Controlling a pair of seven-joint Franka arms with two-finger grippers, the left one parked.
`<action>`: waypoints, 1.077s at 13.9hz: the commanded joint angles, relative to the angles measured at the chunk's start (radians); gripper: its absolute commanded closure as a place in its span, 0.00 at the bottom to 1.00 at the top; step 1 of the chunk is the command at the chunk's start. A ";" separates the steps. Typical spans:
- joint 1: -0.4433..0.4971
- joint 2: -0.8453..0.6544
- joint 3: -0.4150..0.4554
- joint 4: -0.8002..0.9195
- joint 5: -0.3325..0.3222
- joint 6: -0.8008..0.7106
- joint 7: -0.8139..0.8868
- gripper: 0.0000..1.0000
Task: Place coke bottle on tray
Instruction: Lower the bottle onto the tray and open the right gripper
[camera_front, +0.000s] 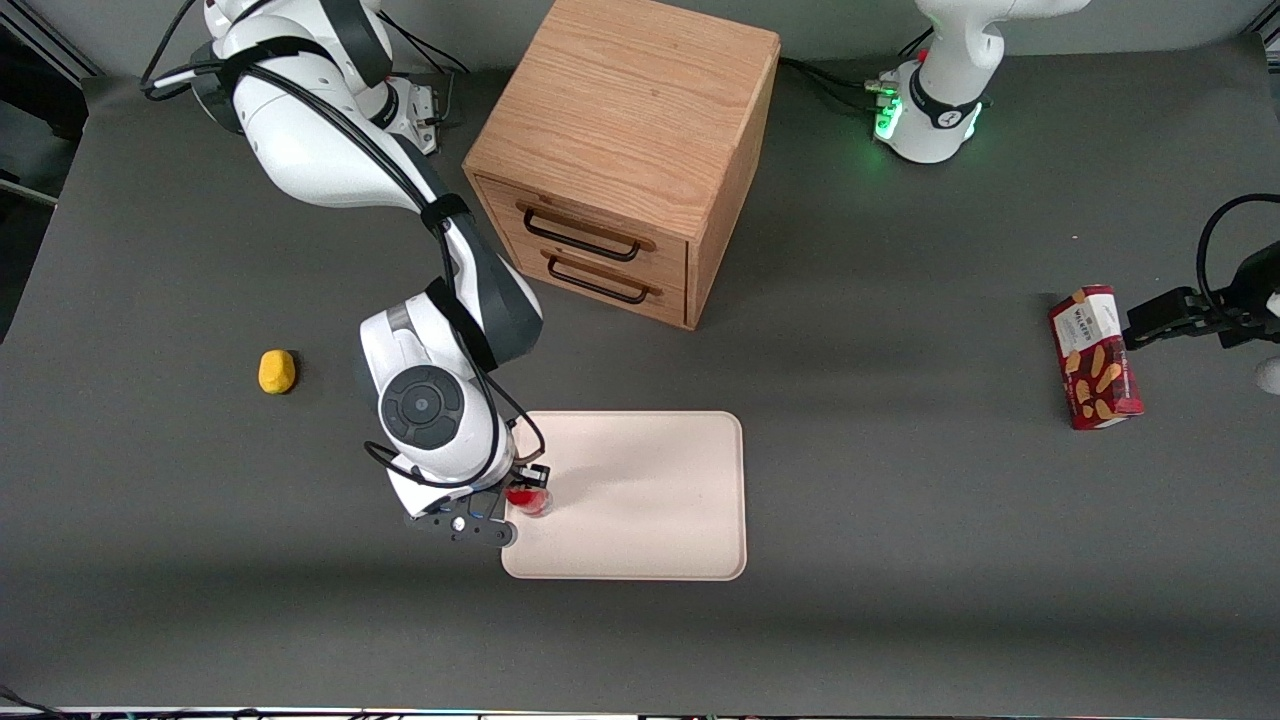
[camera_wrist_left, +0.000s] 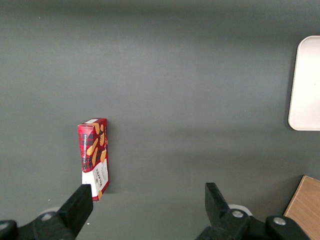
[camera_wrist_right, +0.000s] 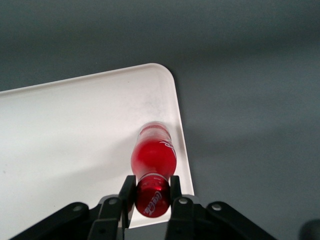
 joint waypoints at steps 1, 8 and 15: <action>0.001 -0.018 -0.002 -0.020 -0.012 0.008 0.023 0.19; -0.002 -0.093 0.000 -0.019 -0.012 -0.121 0.018 0.00; 0.000 -0.341 0.006 -0.019 -0.010 -0.466 0.011 0.00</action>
